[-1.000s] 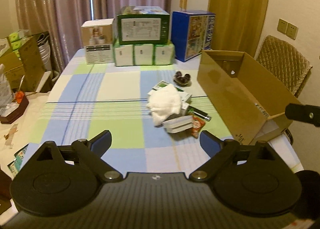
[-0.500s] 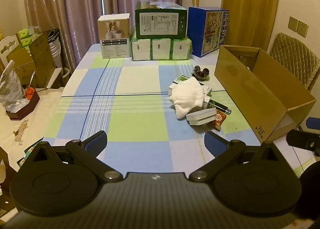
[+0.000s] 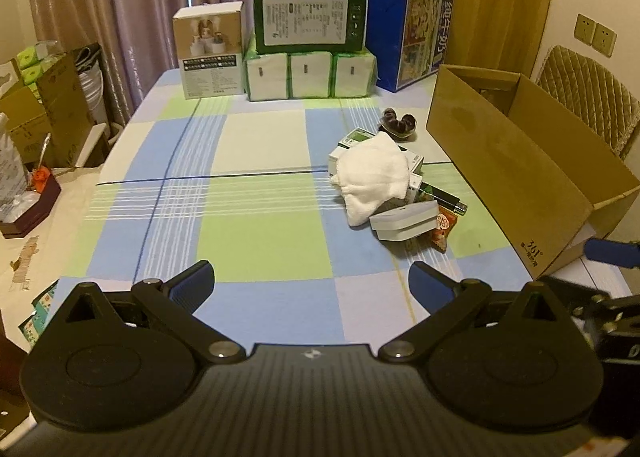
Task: Organize objects
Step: 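Return both tools toward the remaining items on the table, then grasp the white plug adapter with left tool while right tool grasps the red snack packet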
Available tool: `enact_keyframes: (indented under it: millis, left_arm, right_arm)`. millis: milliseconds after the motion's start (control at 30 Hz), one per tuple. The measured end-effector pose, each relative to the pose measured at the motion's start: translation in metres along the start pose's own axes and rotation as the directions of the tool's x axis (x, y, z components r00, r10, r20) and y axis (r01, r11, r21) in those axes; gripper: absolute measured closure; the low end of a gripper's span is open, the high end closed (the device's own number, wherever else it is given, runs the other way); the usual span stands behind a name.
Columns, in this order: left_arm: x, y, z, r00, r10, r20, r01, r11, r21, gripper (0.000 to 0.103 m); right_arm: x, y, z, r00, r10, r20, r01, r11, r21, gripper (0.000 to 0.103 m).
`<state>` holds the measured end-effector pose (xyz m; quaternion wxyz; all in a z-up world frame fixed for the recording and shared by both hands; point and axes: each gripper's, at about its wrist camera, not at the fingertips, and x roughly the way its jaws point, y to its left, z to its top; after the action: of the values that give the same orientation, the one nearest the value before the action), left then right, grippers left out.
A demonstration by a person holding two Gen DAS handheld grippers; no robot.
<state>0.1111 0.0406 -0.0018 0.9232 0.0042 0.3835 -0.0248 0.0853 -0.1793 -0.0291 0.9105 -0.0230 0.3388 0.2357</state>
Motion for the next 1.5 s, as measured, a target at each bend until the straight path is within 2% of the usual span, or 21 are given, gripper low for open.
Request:
enact_keyframes:
  millis: [67, 200, 300, 533, 867, 1067, 1133, 1200, 1400, 1500]
  left_arm:
    - [0.008, 0.0, 0.002, 1.0, -0.005, -0.007, 0.005, 1.0, 0.002, 0.001]
    - [0.027, -0.001, 0.008, 1.0, -0.02, -0.022, 0.02, 1.0, 0.006, 0.001]
    - [0.043, -0.002, 0.012, 0.999, -0.031, -0.034, 0.031, 0.999, 0.008, 0.001]
    - [0.075, -0.004, 0.024, 0.996, -0.069, -0.055, 0.069, 0.998, -0.007, 0.002]
    - [0.122, -0.039, 0.04, 0.982, -0.169, -0.08, 0.169, 0.986, -0.011, 0.004]
    - [0.151, -0.059, 0.043, 0.97, -0.206, -0.128, 0.203, 0.979, -0.037, 0.013]
    - [0.159, -0.064, 0.044, 0.967, -0.212, -0.142, 0.208, 0.977, -0.038, 0.018]
    - [0.166, -0.067, 0.045, 0.965, -0.213, -0.156, 0.208, 0.977, -0.05, 0.031]
    - [0.162, -0.063, 0.043, 0.968, -0.181, -0.171, 0.188, 0.982, 0.022, 0.037]
    - [0.15, -0.044, 0.036, 0.975, -0.147, -0.164, 0.159, 0.985, 0.062, 0.037]
  right_arm:
    - [0.01, 0.0, -0.001, 1.0, -0.002, -0.011, 0.002, 1.0, -0.008, 0.021]
    - [0.035, -0.002, -0.004, 0.999, -0.001, -0.044, 0.001, 1.0, -0.017, 0.037]
    - [0.053, -0.004, -0.004, 0.998, -0.003, -0.064, 0.002, 1.0, -0.022, 0.041]
    - [0.09, -0.011, -0.005, 0.995, -0.031, -0.091, 0.026, 0.998, -0.063, 0.042]
    - [0.113, -0.027, -0.013, 0.994, -0.045, -0.103, 0.042, 0.998, -0.037, 0.043]
    - [0.116, -0.031, -0.018, 0.993, -0.047, -0.108, 0.045, 0.999, -0.028, 0.043]
    - [0.116, -0.034, -0.018, 0.993, -0.046, -0.109, 0.044, 0.999, -0.018, 0.043]
    - [0.116, -0.035, -0.018, 0.993, -0.044, -0.107, 0.043, 0.999, -0.011, 0.043]
    - [0.117, -0.03, -0.016, 0.995, -0.025, -0.101, 0.023, 1.0, -0.016, 0.043]
    - [0.123, -0.029, -0.013, 0.995, -0.019, -0.099, 0.017, 1.0, -0.015, 0.043]
